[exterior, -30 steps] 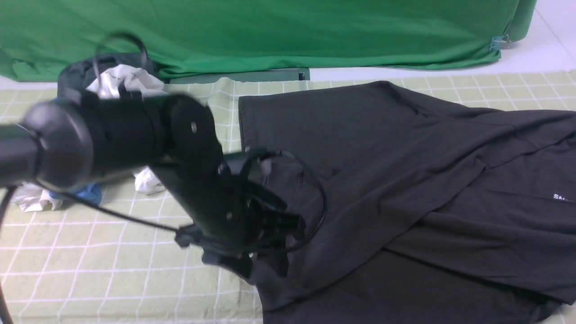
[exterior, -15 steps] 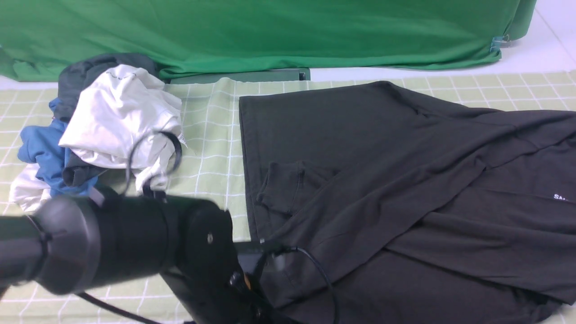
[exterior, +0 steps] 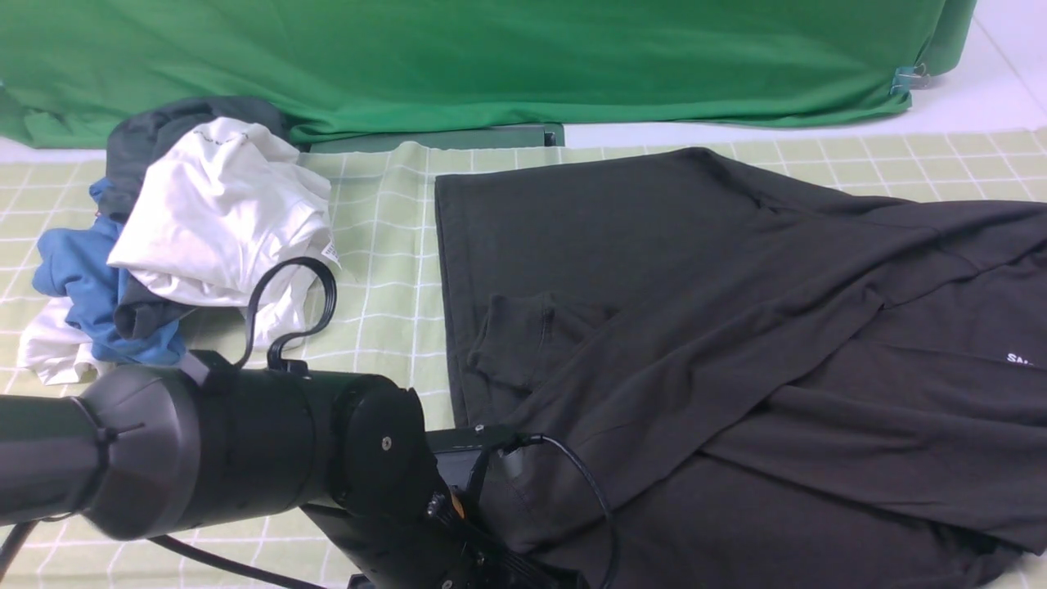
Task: Fold a long-sleeved shirt over a green coffee tablecloth.
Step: 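Grasp the near edge of the shirt at its hem and shoulder corners, then fold the black garment in half by bringing its near edge over to the far edge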
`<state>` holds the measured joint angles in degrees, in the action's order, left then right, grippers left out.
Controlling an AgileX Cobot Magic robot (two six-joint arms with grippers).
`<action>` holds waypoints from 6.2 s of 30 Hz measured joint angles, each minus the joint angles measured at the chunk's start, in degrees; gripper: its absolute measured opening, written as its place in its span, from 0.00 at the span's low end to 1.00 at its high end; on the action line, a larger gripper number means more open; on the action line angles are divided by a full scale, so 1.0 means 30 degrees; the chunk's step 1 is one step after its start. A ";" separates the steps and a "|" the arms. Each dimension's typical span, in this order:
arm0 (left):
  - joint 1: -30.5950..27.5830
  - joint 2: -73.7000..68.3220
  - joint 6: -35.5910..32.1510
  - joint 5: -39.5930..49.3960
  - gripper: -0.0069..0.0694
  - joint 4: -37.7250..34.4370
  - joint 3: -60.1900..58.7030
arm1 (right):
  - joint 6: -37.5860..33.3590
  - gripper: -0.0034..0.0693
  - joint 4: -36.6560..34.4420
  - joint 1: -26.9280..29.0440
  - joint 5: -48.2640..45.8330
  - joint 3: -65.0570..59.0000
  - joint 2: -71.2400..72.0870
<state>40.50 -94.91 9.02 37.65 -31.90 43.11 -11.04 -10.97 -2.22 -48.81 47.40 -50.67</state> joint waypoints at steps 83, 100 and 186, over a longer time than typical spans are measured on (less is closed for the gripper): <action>0.0032 0.1009 0.3074 -0.1294 0.19 0.1058 -0.1270 | 0.2019 0.68 0.1749 -0.7993 -0.1422 -0.4599 -0.0371; -0.3445 0.4317 0.2982 0.3122 0.12 0.4415 -0.1187 | 0.2019 0.68 0.1732 -0.7993 -0.1369 -0.4599 -0.0371; -0.8963 0.4797 -0.0994 0.1069 0.12 0.2600 0.2932 | 0.2200 0.10 0.4573 -0.8089 -0.2452 0.4403 -1.1109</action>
<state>13.62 -80.52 6.04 40.85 -24.10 51.90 -4.44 2.75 -26.49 -56.16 60.61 -83.99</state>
